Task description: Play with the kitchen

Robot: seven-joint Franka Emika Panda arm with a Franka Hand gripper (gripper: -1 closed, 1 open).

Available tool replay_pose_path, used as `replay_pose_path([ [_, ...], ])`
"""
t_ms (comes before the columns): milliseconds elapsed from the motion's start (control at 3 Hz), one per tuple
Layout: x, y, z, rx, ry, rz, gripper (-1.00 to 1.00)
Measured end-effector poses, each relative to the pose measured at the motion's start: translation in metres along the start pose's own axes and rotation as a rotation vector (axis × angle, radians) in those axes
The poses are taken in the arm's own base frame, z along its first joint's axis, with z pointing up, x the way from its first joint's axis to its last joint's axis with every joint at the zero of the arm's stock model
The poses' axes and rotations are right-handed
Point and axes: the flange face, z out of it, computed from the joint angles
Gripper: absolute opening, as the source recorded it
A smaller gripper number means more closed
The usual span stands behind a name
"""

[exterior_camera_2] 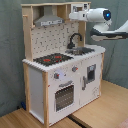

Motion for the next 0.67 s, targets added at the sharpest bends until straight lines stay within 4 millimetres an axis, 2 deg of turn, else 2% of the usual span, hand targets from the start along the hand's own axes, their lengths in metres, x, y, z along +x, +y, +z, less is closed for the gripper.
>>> replay_pose_path([
  [667, -0.008, -0.009, -0.025, -0.021, 0.020, -0.005, -1.00],
])
